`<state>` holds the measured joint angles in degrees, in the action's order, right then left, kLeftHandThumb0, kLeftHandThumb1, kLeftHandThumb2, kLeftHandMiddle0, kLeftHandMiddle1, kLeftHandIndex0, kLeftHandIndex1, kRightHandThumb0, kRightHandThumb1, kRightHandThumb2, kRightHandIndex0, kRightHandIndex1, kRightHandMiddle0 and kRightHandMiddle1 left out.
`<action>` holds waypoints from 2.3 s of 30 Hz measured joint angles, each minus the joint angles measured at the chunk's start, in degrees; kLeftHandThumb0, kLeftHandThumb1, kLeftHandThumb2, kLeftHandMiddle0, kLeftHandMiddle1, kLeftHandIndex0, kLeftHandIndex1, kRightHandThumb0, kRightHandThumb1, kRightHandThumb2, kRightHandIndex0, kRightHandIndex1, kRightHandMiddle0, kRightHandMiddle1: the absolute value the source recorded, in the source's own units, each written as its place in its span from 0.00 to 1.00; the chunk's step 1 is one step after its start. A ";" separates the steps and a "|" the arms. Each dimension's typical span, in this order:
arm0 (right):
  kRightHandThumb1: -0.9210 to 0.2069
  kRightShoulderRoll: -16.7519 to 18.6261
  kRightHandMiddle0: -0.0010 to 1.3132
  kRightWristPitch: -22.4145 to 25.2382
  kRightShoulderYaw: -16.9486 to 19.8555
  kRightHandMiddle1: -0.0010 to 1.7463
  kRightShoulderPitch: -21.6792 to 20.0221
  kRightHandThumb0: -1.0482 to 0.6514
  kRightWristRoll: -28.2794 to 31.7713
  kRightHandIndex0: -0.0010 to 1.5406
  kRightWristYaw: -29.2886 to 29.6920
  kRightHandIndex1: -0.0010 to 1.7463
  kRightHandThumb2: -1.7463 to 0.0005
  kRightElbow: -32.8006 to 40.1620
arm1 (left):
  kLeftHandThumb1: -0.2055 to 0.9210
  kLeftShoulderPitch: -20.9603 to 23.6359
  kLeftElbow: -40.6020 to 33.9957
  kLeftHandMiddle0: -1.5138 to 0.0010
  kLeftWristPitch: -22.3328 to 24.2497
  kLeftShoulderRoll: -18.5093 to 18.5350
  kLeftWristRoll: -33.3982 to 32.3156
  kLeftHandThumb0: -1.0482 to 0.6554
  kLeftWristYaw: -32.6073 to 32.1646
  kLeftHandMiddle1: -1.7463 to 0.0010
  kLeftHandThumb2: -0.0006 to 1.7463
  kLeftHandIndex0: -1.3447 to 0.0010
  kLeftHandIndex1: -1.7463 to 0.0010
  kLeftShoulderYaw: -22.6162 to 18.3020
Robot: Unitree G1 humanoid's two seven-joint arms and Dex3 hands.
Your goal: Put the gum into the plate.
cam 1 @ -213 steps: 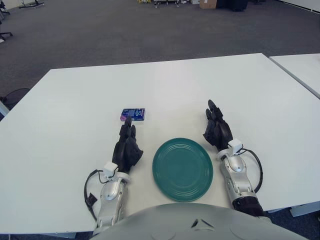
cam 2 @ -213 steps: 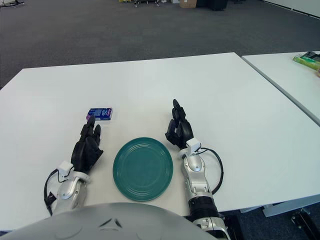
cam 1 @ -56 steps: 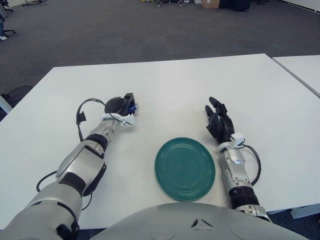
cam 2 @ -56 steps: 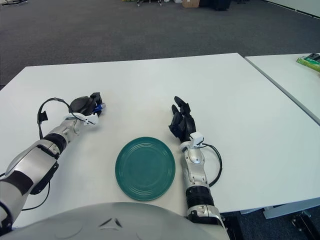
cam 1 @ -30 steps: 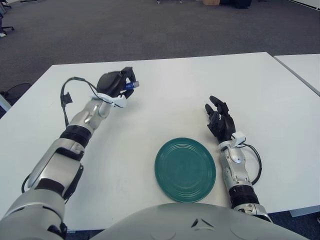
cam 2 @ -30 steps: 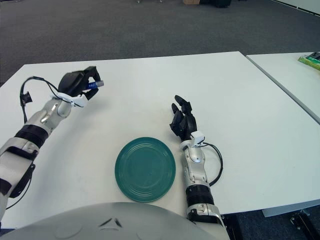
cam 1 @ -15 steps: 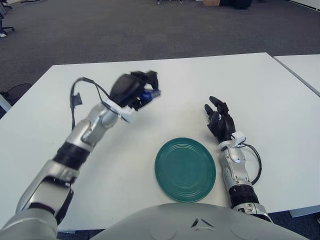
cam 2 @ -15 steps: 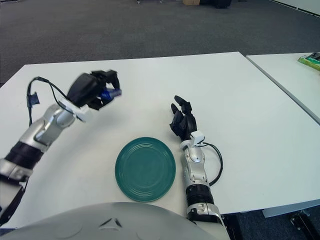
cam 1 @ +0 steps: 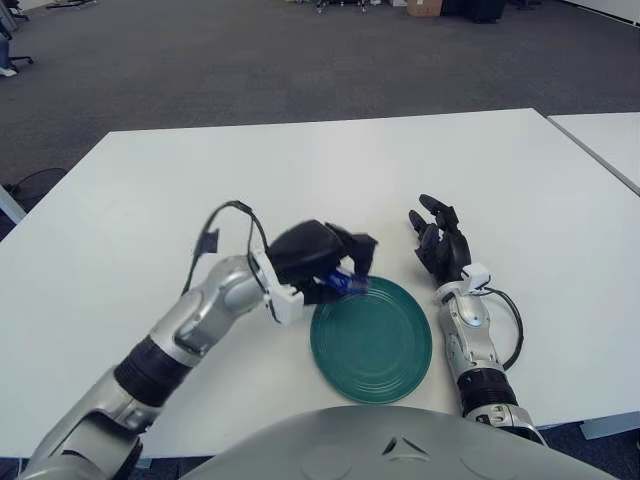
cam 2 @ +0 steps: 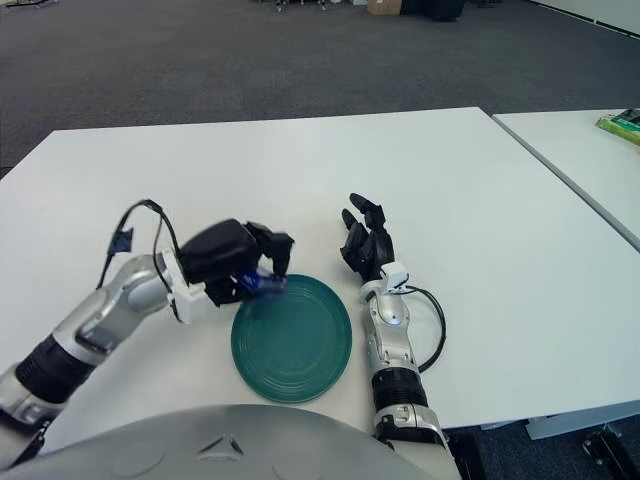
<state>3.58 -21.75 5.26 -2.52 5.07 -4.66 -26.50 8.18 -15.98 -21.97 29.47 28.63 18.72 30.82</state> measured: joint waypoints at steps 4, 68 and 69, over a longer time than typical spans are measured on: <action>0.00 0.00 0.00 -0.06 -0.06 0.41 -0.39 0.20 -0.07 0.23 -0.01 0.00 0.47 -0.52 | 0.39 -0.11 -0.10 0.27 -5.16 -0.22 2.64 0.32 0.16 0.00 0.81 0.50 0.00 1.99; 0.00 3.42 0.08 1.28 4.40 0.53 -1.47 0.33 11.70 0.39 1.06 0.06 0.49 -0.72 | 1.00 -1.95 3.76 0.93 -9.82 -4.39 15.19 0.01 4.36 1.00 0.36 1.00 0.83 4.58; 0.00 3.42 0.09 1.19 4.29 0.53 -1.47 0.33 11.51 0.39 1.48 0.06 0.49 -0.72 | 1.00 -1.95 3.70 0.93 -9.79 -4.40 14.74 0.01 4.51 1.00 0.36 1.00 0.84 4.53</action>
<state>7.00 -20.55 9.56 -3.99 16.59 -3.18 -27.22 6.23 -12.28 -31.76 25.07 43.37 23.24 35.36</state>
